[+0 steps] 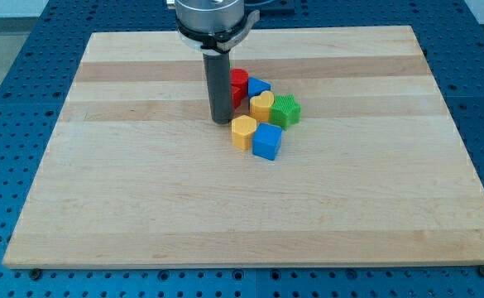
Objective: Push the yellow heart towards the top right side of the board
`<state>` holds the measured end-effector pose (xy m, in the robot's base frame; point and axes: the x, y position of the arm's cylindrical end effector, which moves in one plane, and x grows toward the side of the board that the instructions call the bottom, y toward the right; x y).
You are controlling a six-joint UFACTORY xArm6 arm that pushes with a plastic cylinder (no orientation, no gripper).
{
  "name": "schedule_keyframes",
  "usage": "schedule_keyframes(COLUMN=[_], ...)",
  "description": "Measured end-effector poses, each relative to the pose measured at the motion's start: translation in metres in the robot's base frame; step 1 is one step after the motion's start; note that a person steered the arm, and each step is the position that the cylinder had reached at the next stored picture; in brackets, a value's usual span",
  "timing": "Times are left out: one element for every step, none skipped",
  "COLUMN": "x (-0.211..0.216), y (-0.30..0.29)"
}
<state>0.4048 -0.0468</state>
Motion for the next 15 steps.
schedule_keyframes(x=[0.0,0.004,0.007,0.027,0.037,0.033,0.008,0.008,0.009,-0.018,-0.038,-0.058,-0.084,-0.109,-0.116], y=[0.0,-0.014,-0.023,-0.023,-0.022,-0.015,0.035,0.036,0.033,0.055,0.091,0.127,0.162,0.187,0.194])
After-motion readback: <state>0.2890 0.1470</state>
